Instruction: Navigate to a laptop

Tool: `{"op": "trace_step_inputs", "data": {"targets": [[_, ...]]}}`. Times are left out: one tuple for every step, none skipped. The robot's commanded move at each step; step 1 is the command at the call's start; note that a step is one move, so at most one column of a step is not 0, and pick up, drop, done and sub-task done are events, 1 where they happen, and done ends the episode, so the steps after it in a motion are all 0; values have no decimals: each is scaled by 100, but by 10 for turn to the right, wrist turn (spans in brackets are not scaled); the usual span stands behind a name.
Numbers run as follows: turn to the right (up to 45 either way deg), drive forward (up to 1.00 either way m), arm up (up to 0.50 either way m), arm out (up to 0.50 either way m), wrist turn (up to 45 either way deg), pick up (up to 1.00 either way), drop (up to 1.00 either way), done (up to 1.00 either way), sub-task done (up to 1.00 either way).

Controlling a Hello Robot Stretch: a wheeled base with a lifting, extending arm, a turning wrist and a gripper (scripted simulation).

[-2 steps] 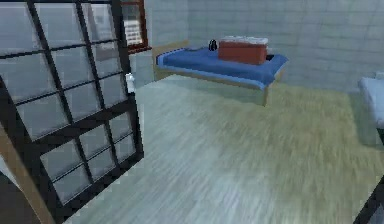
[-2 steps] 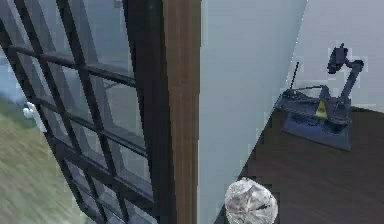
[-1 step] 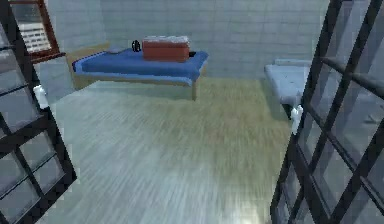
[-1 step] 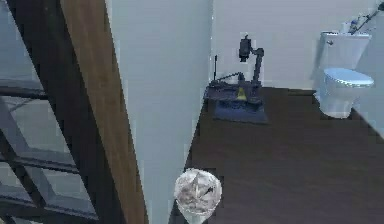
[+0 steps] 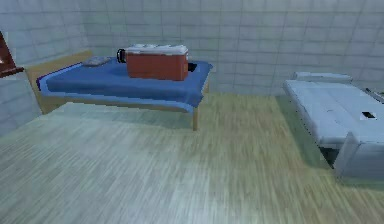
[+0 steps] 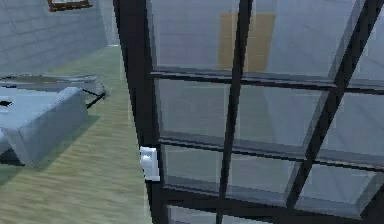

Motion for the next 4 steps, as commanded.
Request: {"op": "trace_step_inputs", "data": {"targets": [[150, 0, 0, 0, 0, 0, 0, 0, 0], [0, 40, 0, 0, 0, 0, 0, 0, 0], [0, 100, 0, 0, 0, 0, 0, 0, 0], [0, 95, 0, 0, 0, 0, 0, 0, 0]]}}
